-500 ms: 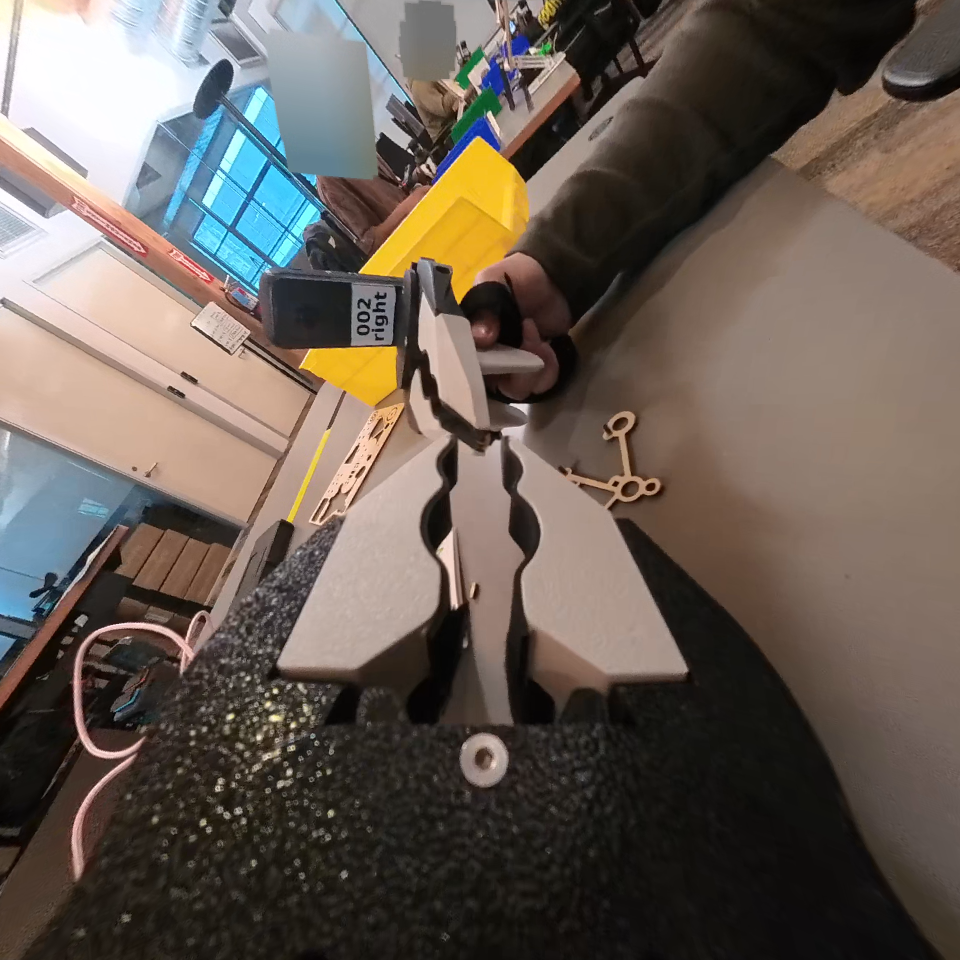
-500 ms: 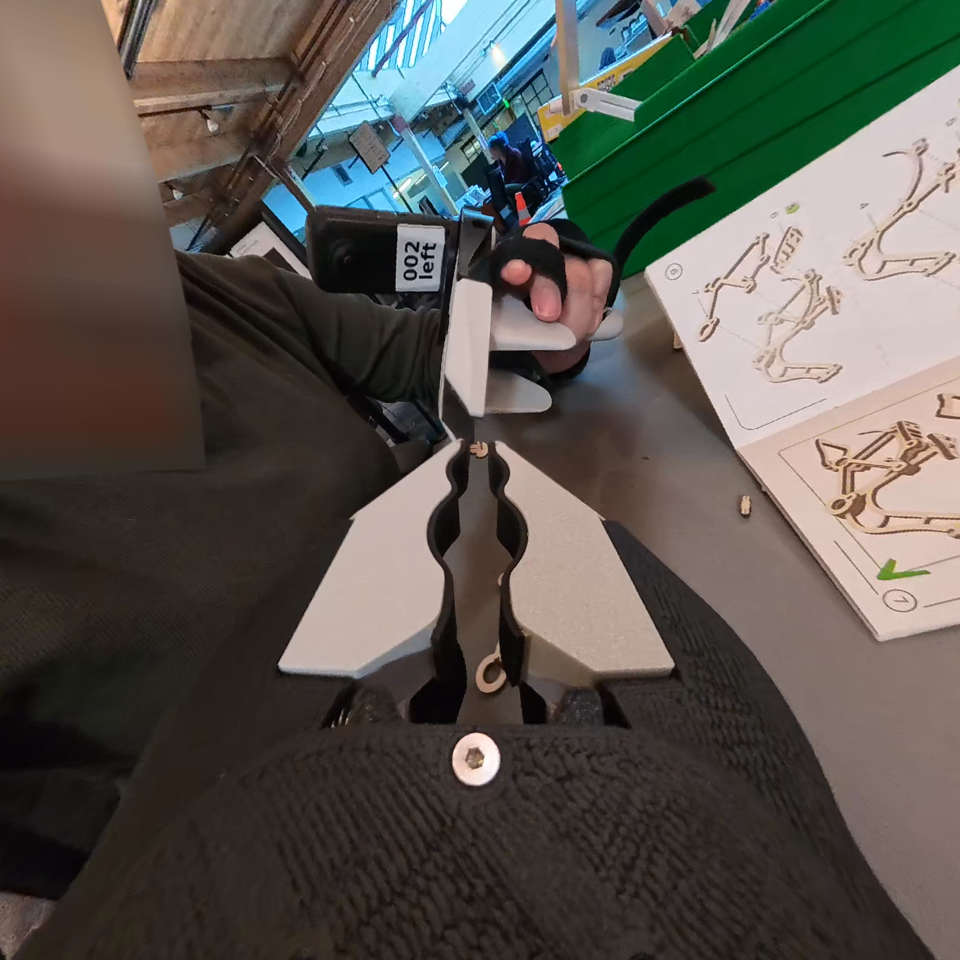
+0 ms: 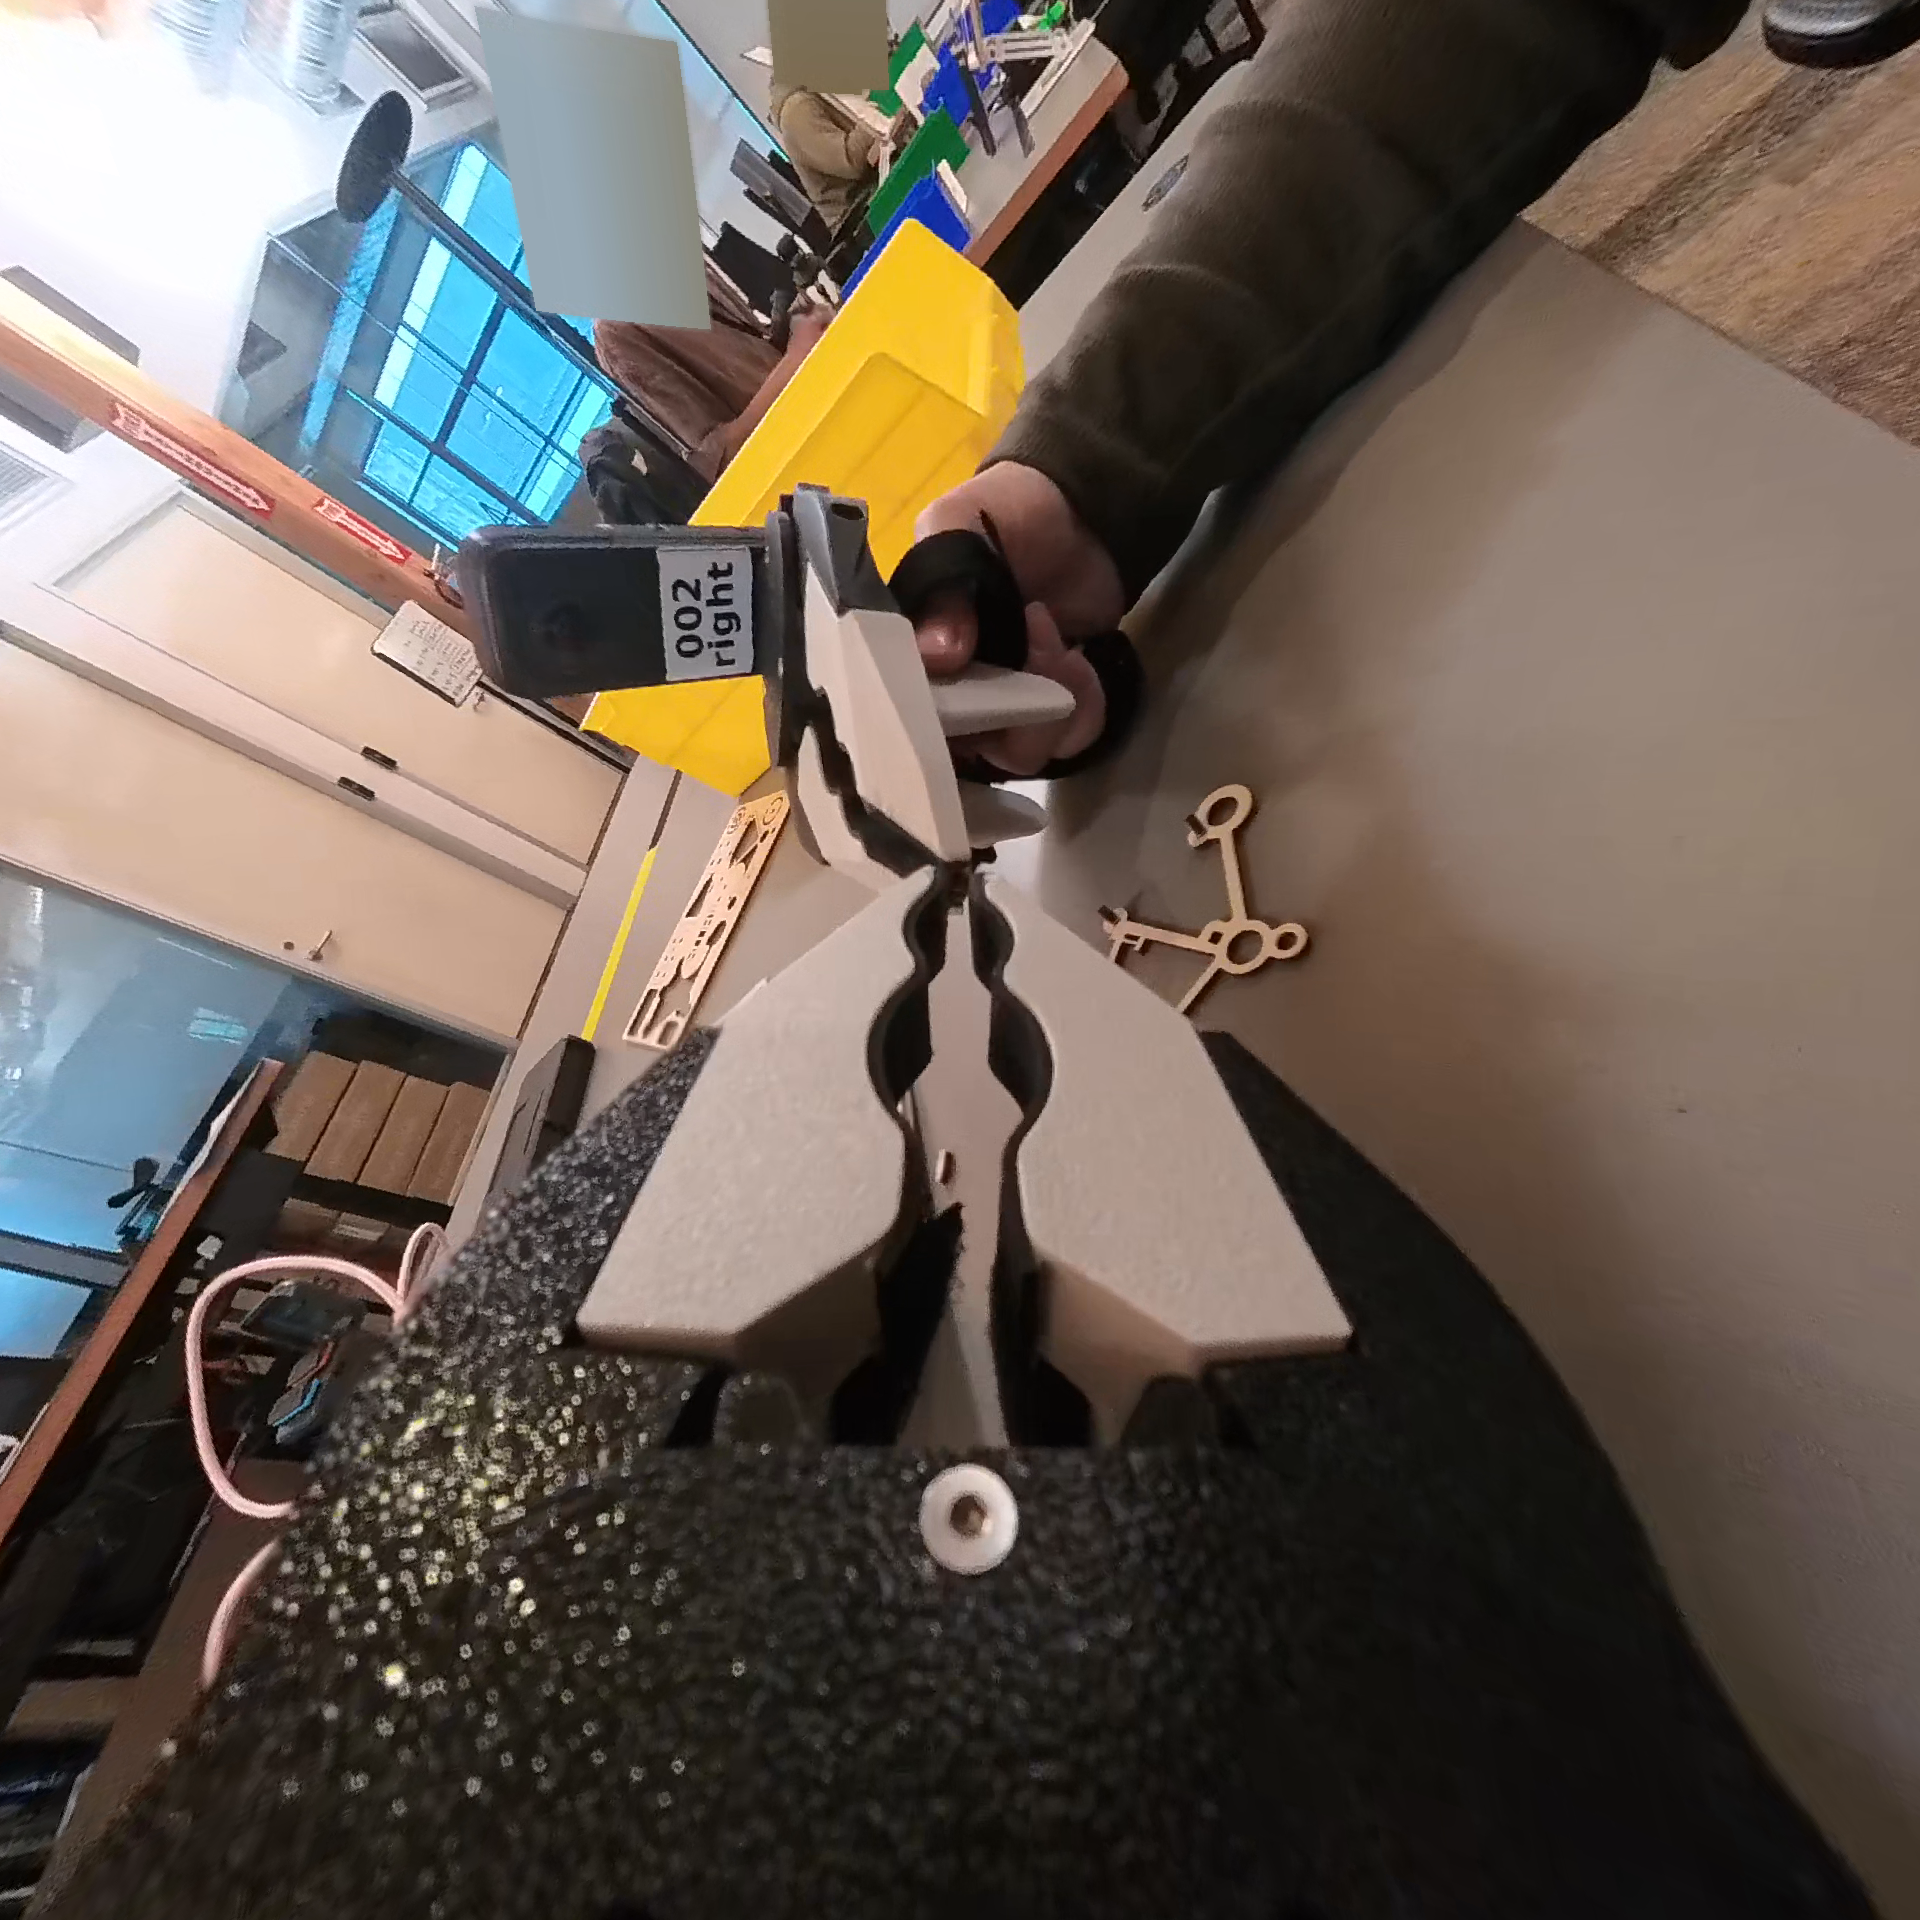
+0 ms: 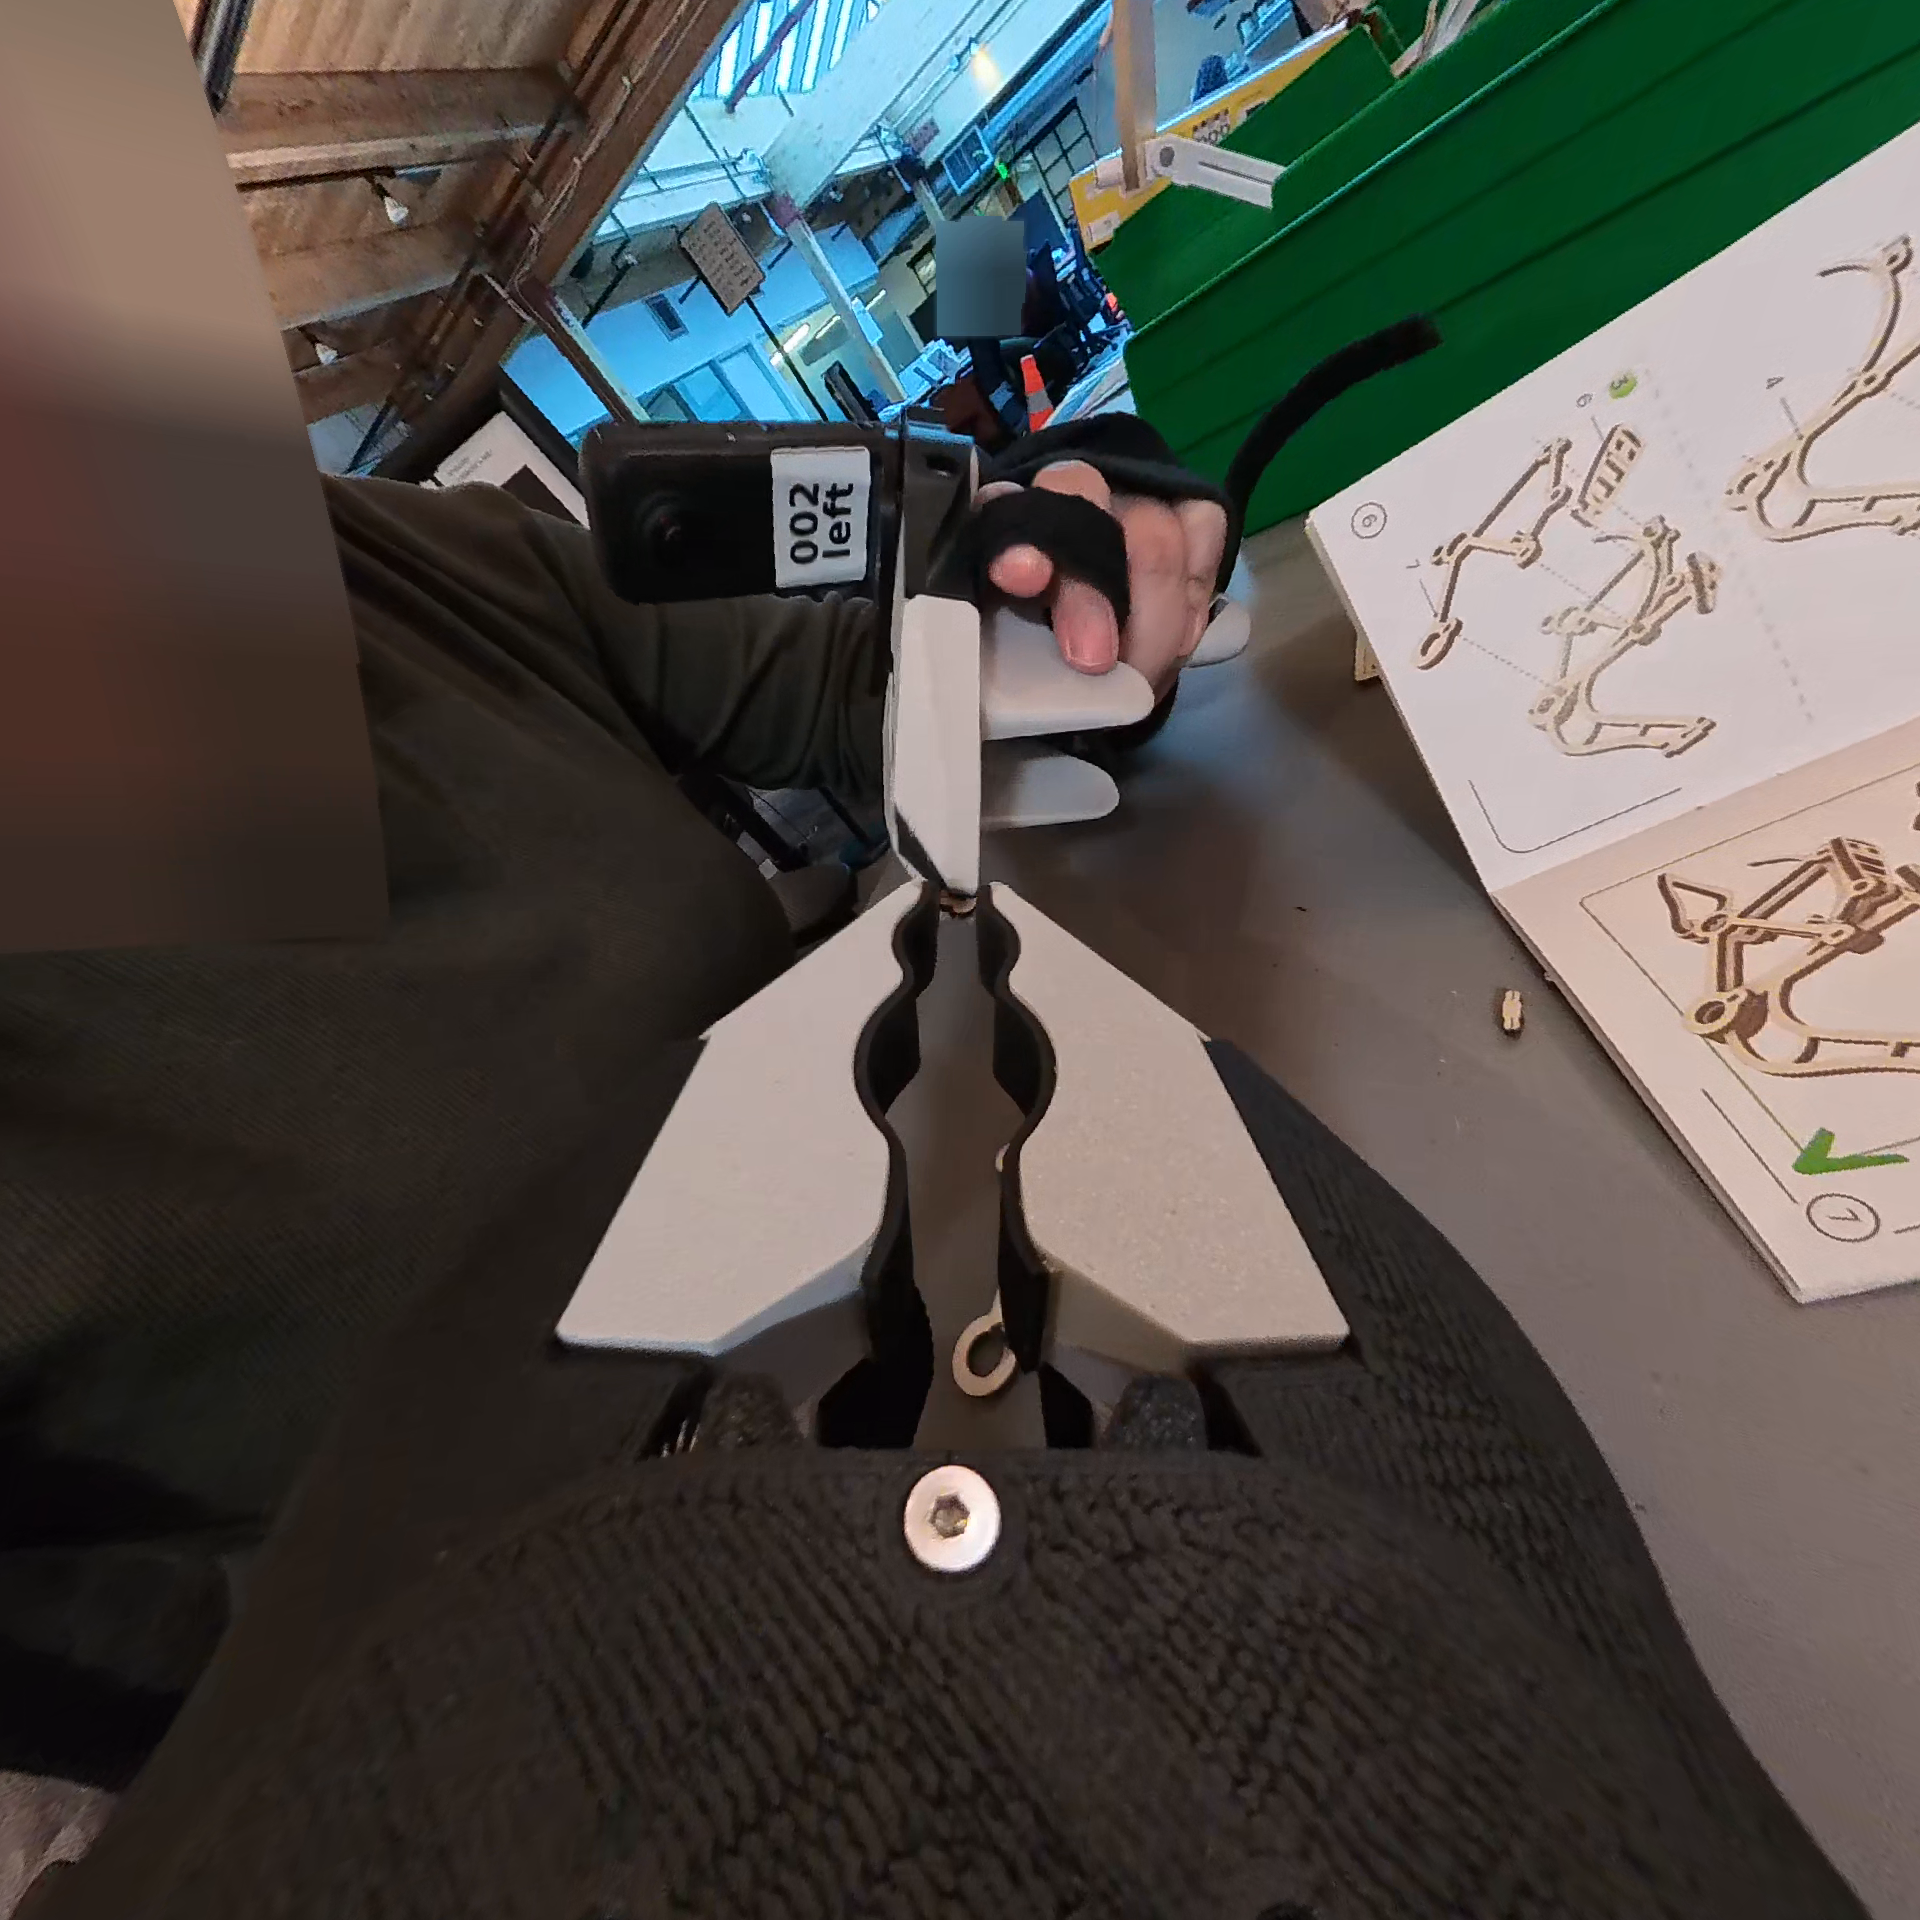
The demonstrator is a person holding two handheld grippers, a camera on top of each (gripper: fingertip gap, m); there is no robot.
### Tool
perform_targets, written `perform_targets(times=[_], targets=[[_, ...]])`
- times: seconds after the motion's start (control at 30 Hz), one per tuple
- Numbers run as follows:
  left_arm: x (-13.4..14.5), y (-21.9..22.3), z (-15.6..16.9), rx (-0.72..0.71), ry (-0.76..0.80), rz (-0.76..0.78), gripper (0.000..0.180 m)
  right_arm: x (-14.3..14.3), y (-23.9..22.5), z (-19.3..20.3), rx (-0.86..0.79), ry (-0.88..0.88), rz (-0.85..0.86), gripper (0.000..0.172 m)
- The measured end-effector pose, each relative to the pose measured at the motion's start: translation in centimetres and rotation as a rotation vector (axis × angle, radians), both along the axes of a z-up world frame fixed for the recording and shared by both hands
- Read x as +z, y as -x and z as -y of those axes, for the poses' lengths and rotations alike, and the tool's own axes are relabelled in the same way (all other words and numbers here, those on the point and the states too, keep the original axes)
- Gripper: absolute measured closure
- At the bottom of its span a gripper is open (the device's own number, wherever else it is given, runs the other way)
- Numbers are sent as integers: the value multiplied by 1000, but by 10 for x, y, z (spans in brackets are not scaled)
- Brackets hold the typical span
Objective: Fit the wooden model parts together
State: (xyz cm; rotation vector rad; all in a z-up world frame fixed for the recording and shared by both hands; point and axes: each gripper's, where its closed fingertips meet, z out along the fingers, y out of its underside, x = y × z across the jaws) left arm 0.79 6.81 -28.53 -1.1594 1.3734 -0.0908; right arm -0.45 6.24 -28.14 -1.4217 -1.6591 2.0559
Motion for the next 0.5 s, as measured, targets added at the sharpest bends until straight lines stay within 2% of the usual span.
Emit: perform_targets(times=[0.17,0.27,0.4,0.5], targets=[[-2,3,-5,39,35,-1,179,-3,3,-5,-46,-59,-5,165],[-7,8,-13,88,130,19,180,-2,8,-11,-131,-165,-26,151],[-19,22,-30,187,504,171,179,-14,10,-27,-251,-491,-19,152],[-25,25,-30,150,766,305,179,-24,10,-31,-267,-647,11,157]])
